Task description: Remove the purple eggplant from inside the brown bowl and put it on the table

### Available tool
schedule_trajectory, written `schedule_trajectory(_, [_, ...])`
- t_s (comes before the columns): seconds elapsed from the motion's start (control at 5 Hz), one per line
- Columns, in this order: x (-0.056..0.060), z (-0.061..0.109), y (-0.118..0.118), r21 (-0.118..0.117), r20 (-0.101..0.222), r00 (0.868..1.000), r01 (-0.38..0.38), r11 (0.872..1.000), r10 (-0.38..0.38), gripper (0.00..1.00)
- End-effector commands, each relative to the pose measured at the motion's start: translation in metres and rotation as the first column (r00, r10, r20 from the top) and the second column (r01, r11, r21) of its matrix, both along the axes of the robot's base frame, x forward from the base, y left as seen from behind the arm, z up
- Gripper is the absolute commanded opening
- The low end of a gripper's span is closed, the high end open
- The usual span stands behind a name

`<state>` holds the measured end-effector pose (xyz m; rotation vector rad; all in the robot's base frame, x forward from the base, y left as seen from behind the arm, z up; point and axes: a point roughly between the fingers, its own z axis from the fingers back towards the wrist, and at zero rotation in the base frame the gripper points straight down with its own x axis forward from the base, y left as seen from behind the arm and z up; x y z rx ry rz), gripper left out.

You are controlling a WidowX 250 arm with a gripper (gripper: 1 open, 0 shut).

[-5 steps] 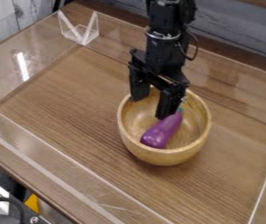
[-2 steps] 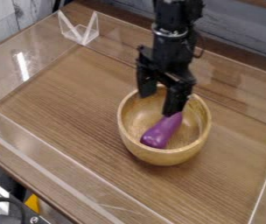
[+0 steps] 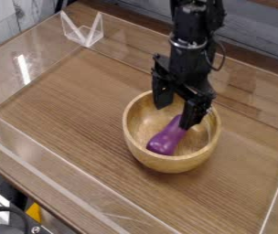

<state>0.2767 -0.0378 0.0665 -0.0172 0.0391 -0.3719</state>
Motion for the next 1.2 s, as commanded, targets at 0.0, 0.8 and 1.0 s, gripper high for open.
schedule_trajectory(0.0, [-0.008, 0.014, 0.003, -0.007, 0.057, 0.998, 0.008, 1.0, -0.007, 1.0])
schedule_trajectory(0.8, [0.002, 0.001, 0.019, -0.012, 0.09, 0.996, 0.021, 1.0, -0.02, 1.0])
schedule_trajectory(1.0, [0.001, 0.007, 0.011, -0.012, 0.097, 0.994, 0.061, 0.998, -0.06, 1.0])
